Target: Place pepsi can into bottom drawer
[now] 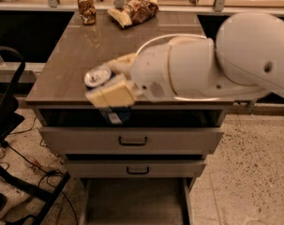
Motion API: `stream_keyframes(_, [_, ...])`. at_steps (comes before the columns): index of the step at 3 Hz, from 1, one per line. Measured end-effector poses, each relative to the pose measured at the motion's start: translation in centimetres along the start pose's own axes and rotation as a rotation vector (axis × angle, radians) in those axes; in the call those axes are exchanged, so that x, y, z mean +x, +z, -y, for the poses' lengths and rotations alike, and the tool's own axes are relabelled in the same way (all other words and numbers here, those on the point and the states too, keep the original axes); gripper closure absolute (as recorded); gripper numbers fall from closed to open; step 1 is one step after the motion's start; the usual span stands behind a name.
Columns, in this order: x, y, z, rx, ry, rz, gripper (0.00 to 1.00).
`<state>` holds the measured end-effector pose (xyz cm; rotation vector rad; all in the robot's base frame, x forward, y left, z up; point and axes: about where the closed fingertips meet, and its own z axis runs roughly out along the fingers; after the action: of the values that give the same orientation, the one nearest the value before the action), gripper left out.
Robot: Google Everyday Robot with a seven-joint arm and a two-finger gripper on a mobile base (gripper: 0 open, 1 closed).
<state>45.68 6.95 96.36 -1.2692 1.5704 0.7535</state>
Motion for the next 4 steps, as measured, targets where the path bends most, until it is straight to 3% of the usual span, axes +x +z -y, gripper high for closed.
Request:
stream_keyframes(1, [6.3,-3.6,-3.1,0.013,0.09,-0.091,1.0])
stream_keyframes(2, [13.7,-5.1,-5.7,0.049,0.201,-0.131,1.0])
stream_keyframes(3, [21.8,-3.5,-7.2,0.077,0.296,-0.156,1.0])
stream_keyframes(4, [27.4,-1.6,-6.8,0.104,0.347,-0.143,1.0])
